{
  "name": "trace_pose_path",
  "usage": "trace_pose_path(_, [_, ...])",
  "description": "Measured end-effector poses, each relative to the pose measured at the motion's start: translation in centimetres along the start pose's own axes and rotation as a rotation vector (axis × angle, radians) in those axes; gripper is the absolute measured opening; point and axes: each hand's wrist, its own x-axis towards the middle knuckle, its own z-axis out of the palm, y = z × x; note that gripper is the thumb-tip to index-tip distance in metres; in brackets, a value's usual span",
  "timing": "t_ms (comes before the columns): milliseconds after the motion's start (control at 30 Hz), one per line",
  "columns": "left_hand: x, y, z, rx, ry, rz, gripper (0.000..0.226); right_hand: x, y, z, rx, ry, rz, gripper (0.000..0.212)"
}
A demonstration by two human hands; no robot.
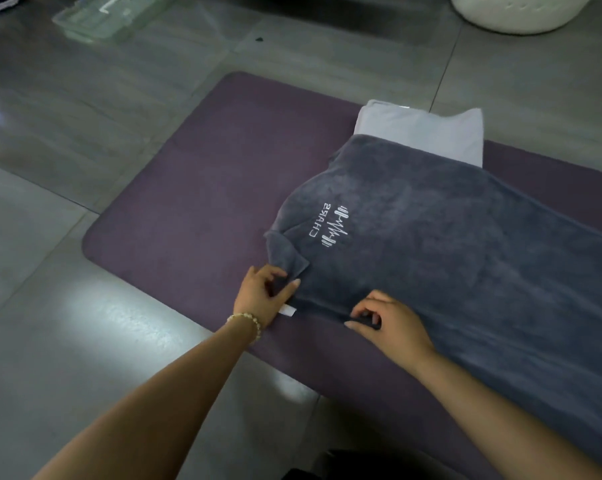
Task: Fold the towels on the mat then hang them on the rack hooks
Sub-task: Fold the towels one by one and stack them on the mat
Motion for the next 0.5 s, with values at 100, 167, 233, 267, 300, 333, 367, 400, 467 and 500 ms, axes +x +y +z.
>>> trace_pose_path(100, [0.3,-0.2,0.9,0.019,-0.019,-0.020,0.034,-0.7,1.4,0.3,0.032,-0.057,0.050,0.034])
trace_pose_path(167, [0.6,0.0,0.9,0.011,0.019,-0.041,0.029,-0.5,1.7,0.7,0.066,-0.058,0.065,0.042])
trace_pose_path(233, [0.9,-0.3,0.8,0.018,0.023,-0.060,0.020,0.0,1.5,1.2,0.043,-0.045,0.070,0.043])
trace_pose_path(267, [0.9,-0.3,0.7,0.009,0.027,-0.076,0.015,0.2,1.3,1.4,0.027,-0.026,0.076,0.041])
trace_pose_path(300, [0.9,-0.3,0.6,-0.022,0.043,-0.090,0.015,0.4,1.2,1.6,0.002,-0.009,0.083,0.038])
trace_pose_path(333, [0.8,-0.5,0.5,-0.088,0.071,-0.112,0.018,0.6,1.0,1.7,-0.030,0.003,0.088,0.034])
trace_pose_path(367, [0.7,-0.7,0.4,-0.178,0.106,-0.149,0.019,0.7,0.9,1.8,-0.059,0.011,0.095,0.030])
trace_pose_path(400, [0.6,-0.8,0.0,-0.274,0.142,-0.186,0.020,0.8,0.7,1.8,-0.078,0.020,0.104,0.024])
trace_pose_path(467, [0.3,-1.2,-0.8,-0.458,0.174,-0.266,0.020,1.0,0.3,1.8,-0.085,0.017,0.118,0.014])
trace_pose_path(500, [0.2,-1.4,-1.1,-0.534,0.166,-0.303,0.020,1.1,0.2,1.8,-0.084,0.005,0.121,0.013])
